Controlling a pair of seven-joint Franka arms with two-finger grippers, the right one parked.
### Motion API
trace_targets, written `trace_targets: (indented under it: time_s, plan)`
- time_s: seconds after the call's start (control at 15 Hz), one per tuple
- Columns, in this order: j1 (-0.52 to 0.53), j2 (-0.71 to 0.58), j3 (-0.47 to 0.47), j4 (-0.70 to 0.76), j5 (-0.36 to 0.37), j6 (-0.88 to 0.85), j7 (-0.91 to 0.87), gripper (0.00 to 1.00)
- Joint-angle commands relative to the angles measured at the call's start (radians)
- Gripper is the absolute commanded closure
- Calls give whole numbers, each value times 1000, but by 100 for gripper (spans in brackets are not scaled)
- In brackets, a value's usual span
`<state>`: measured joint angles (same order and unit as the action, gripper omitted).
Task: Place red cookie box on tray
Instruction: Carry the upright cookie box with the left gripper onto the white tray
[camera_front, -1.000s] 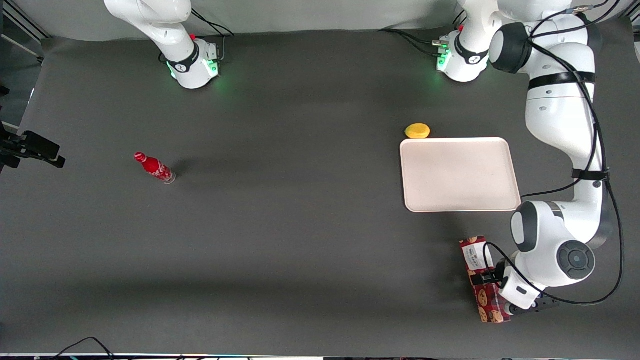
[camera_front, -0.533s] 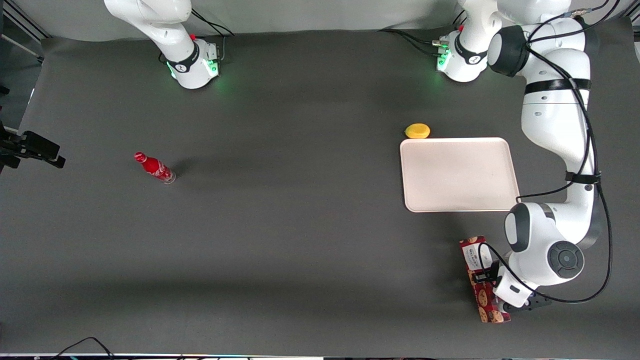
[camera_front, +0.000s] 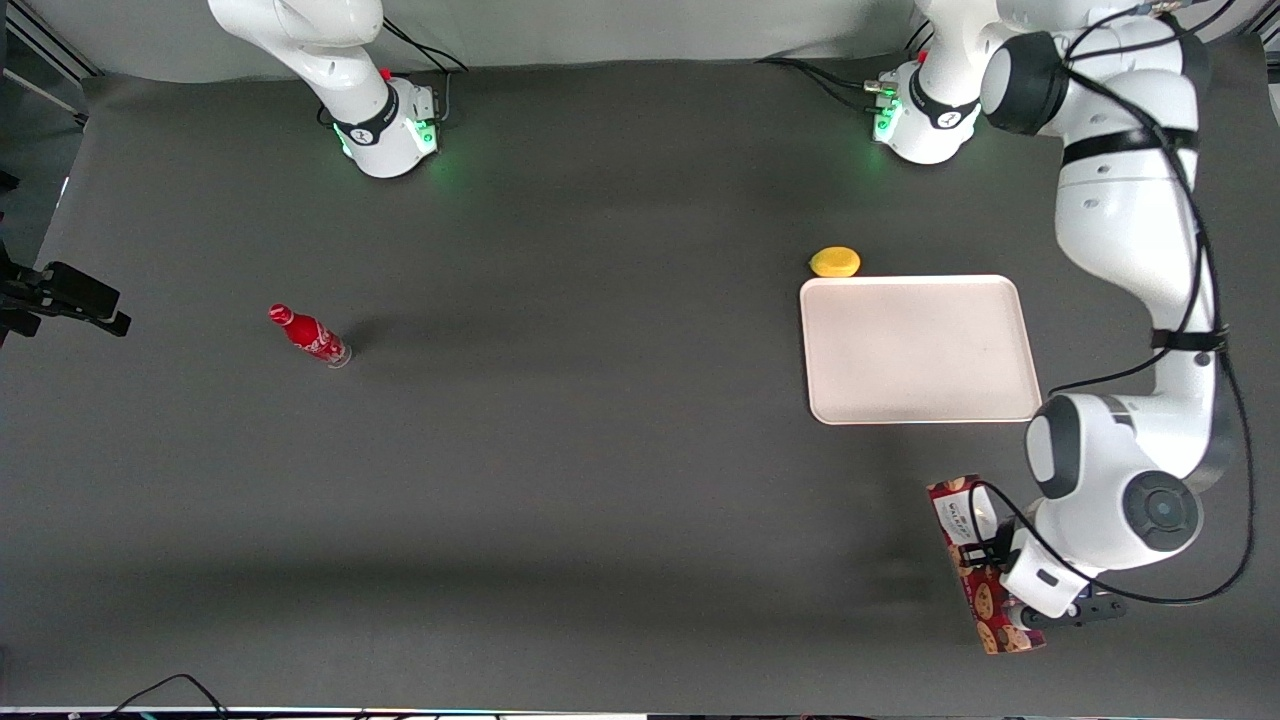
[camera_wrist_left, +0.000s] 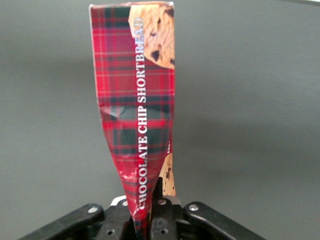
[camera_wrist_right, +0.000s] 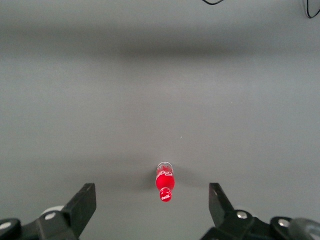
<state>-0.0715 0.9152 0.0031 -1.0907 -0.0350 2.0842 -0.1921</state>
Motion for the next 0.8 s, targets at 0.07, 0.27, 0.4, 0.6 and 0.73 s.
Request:
trace_targets:
  time_s: [0.07, 0.27, 0.4, 0.6, 0.73]
  plan:
    - [4, -238, 12, -95, 12, -237, 118, 100]
    - [12, -402, 20, -332, 39, -221, 187, 100]
    - [28, -516, 31, -524, 43, -141, 224, 100]
    - [39, -671, 50, -815, 43, 17, 281, 100]
    - [39, -740, 75, -953, 41, 74, 307, 100]
